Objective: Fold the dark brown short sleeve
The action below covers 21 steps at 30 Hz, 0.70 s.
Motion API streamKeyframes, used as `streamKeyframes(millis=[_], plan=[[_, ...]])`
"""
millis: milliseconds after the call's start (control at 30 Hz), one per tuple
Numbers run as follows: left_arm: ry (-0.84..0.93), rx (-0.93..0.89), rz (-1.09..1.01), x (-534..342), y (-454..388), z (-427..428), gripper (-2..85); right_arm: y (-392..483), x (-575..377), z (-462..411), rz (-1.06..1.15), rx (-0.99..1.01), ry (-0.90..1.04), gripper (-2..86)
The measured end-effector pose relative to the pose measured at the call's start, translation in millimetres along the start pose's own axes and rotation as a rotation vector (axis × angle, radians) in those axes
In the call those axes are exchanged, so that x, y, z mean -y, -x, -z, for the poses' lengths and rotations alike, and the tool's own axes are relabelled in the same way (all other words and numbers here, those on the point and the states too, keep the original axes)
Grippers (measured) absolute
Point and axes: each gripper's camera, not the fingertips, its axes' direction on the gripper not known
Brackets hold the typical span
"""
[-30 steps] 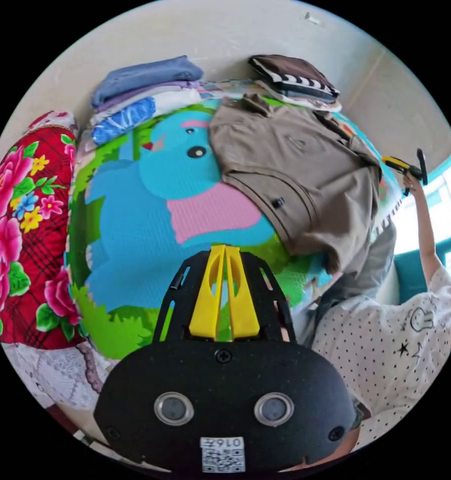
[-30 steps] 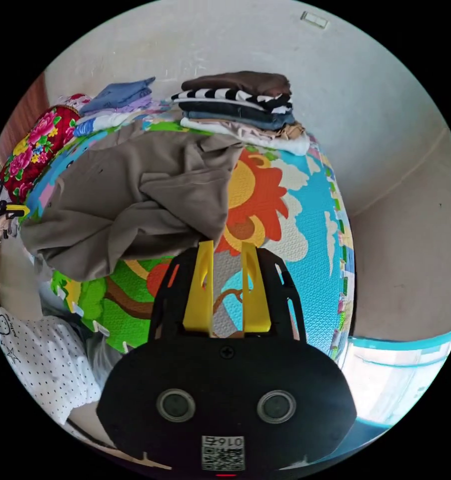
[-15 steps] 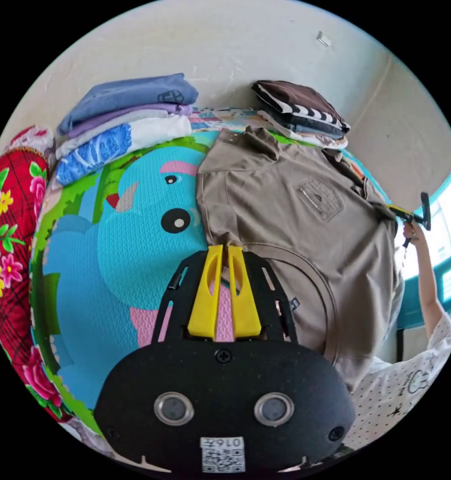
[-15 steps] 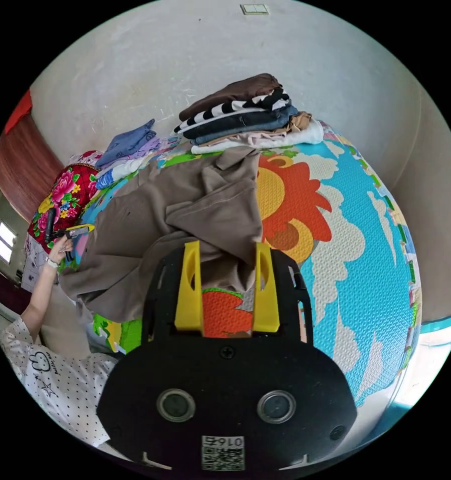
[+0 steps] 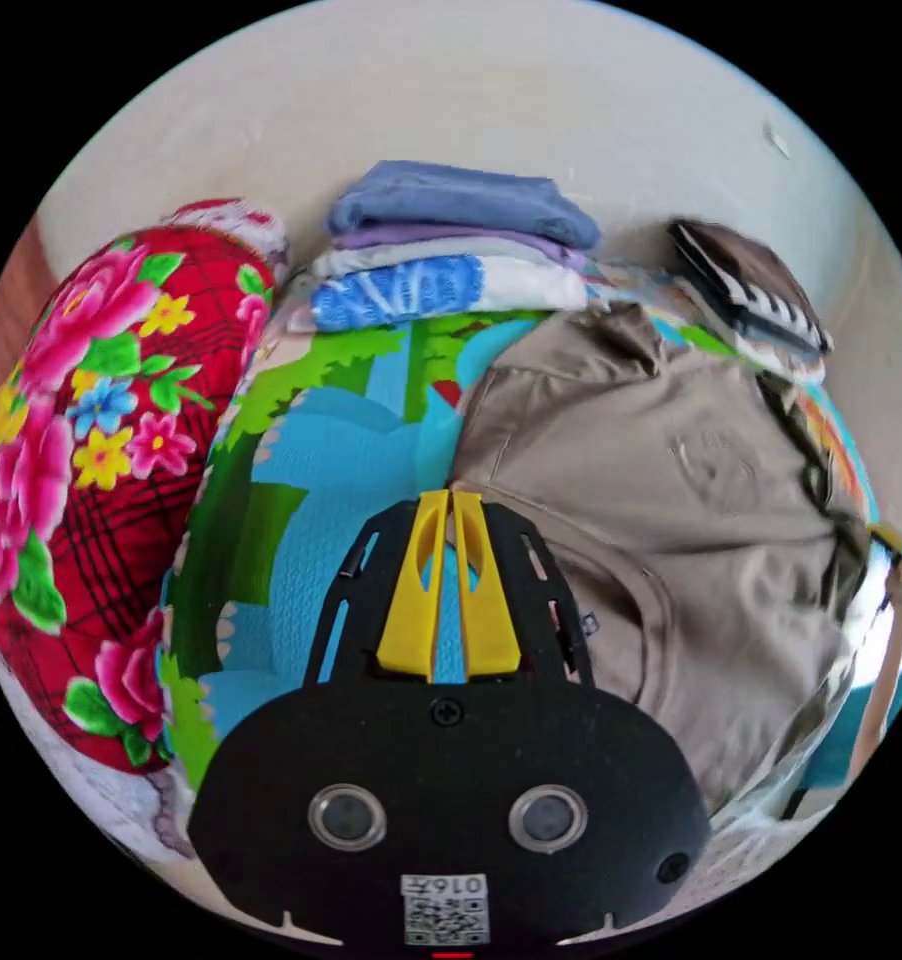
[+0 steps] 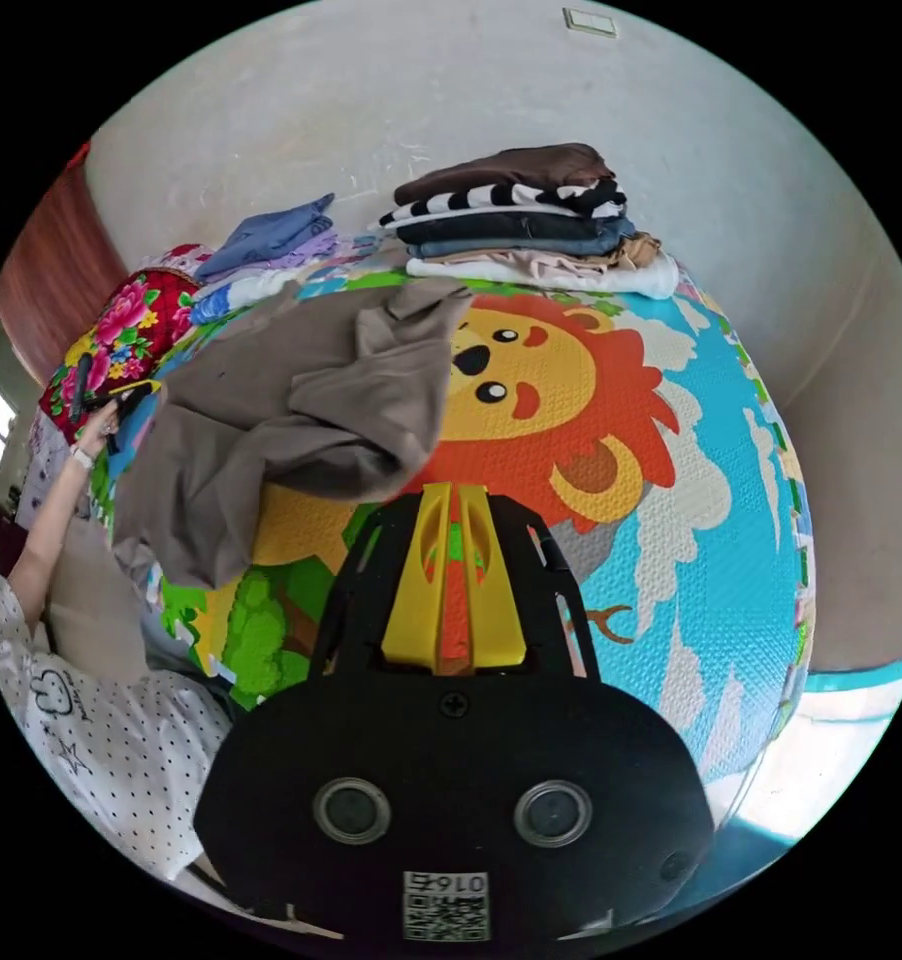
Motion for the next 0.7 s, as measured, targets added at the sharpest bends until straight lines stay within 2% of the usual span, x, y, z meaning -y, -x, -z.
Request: streamKeyframes(millis=[67, 133, 233, 300, 400, 500, 567, 667, 700], plan=[[-0.169, -0.086, 0.019, -14, 1, 33, -1.0, 19, -1, 14, 0.027, -0.063, -0.073, 3.4], [-0.219, -0.135, -0.022, -23, -14, 54, -1.0, 42, -2, 28, 0.116, -0.041, -0.171, 5.3], [-0.123, -0.304, -0.214, -38, -70, 66, -1.0, 90, 10, 35, 0.277, -0.049, -0.234, 8.7], [0.001, -0.462, -0.400, -59, -128, 66, -1.0, 120, 24, 25, 0.356, -0.101, -0.211, 10.5], [0.151, -0.567, -0.572, -98, -196, 66, -0.9, 156, 52, -4, 0.409, -0.134, -0.144, 12.5], [0.208, -0.660, -0.751, -146, -252, 80, -0.6, 165, 79, -41, 0.343, -0.096, 0.011, 11.2], [0.210, -0.714, -0.820, -172, -275, 95, -0.4, 169, 84, -61, 0.319, -0.118, 0.096, 4.9], [0.173, -0.838, -0.899, -202, -297, 123, -0.4, 168, 74, -40, 0.273, -0.159, -0.009, 1.5], [0.145, -0.818, -0.905, -210, -300, 131, -0.4, 167, 71, -31, 0.256, -0.153, -0.036, 1.3]])
